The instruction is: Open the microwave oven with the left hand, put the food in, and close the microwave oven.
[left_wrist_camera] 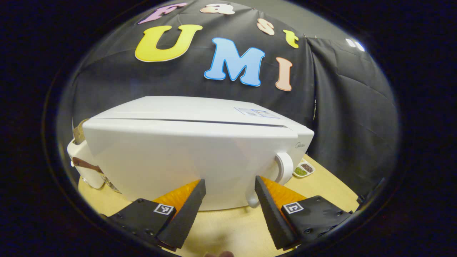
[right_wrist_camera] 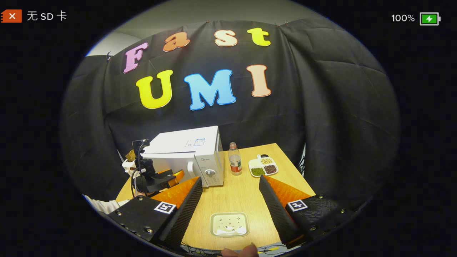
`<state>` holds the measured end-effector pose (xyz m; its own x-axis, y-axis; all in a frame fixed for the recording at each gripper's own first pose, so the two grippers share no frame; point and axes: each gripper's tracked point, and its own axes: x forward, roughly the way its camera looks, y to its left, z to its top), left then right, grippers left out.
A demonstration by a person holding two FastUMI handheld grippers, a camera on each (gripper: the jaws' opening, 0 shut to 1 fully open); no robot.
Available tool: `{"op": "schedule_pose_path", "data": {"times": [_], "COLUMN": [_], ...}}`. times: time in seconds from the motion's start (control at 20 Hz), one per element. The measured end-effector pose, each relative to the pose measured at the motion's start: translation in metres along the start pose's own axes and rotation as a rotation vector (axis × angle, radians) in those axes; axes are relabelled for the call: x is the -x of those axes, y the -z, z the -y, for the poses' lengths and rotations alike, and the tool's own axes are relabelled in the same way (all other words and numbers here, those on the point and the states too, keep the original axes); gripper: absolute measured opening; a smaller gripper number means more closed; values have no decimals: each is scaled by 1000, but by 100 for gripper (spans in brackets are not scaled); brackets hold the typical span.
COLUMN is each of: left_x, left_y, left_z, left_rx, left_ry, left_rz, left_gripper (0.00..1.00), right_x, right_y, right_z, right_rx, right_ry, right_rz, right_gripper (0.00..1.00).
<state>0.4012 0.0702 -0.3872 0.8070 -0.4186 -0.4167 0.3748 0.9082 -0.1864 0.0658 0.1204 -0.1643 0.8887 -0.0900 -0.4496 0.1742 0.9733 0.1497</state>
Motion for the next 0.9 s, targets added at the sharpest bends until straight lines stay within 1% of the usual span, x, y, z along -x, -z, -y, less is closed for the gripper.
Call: {"op": "schedule_pose_path", "data": {"times": [0.15,0.25,0.3,0.4,0.45,0.5,0.65,0.8,0.9], "left_x": [-1,-8,-10,-14,-17,-21,-17,-2,23], "left_y": [-1,13,21,20,17,15,17,13,16], "left_z": [-1,1,2,2,3,1,3,-6,-5], "left_rx": [3,26,37,33,24,14,90,76,115], "left_ry": [8,27,21,5,10,-12,-22,-80,-82], "left_rz": [4,-47,-80,-82,-77,-96,-111,-98,-103], "left_gripper": [95,95,94,95,95,94,95,95,95], "right_x": [-7,-11,-11,-8,-6,-4,6,16,21], "right_y": [1,0,0,-5,-7,-5,-6,-3,-5], "right_z": [-4,-9,-11,-11,-12,-10,-6,2,8], "right_rx": [-3,-7,-7,-6,-3,1,-9,-20,-36], "right_ry": [-9,-26,-30,-40,-45,-47,-55,-54,-55], "right_rz": [-9,-9,-10,3,7,6,17,30,47], "right_gripper": [98,98,98,98,98,98,98,98,98]}}
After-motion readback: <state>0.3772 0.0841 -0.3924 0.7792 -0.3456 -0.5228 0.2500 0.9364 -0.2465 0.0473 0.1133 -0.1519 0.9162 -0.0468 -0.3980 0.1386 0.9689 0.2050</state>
